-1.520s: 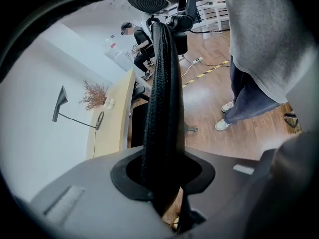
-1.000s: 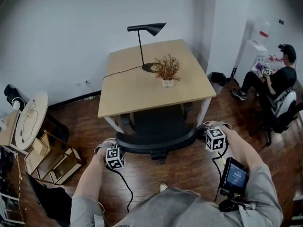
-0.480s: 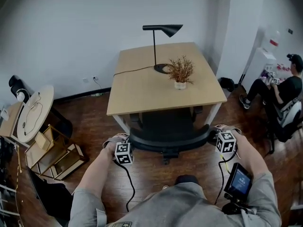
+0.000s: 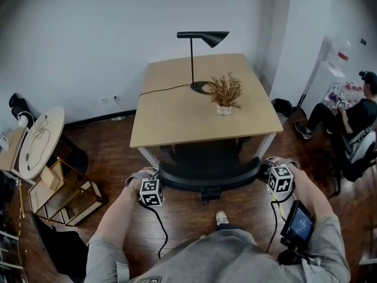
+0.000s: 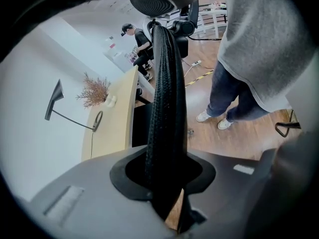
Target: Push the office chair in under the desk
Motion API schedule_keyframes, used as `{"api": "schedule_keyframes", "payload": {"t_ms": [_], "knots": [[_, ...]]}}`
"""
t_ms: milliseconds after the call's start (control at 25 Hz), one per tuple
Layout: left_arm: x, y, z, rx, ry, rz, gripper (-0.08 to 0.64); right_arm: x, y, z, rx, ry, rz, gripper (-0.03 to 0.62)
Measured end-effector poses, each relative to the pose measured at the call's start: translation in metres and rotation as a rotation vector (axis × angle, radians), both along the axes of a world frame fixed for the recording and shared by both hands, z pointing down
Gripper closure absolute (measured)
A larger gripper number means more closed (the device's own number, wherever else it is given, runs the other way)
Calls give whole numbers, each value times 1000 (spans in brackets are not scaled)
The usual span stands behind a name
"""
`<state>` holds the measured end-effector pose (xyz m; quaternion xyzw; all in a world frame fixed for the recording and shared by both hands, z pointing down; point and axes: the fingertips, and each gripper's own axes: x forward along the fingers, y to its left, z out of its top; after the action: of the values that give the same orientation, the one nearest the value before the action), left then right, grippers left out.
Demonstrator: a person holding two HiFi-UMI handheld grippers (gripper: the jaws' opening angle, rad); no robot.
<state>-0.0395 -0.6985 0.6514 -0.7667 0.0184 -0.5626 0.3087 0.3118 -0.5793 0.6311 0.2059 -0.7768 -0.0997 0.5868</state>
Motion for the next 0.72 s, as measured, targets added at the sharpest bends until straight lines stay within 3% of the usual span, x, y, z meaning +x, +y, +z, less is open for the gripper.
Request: {"api": "schedule_keyframes", "payload": {"t_ms": [720], "knots": [[20, -66, -7, 4, -2, -31, 469, 20, -73, -2, 12, -2, -20, 446]]}}
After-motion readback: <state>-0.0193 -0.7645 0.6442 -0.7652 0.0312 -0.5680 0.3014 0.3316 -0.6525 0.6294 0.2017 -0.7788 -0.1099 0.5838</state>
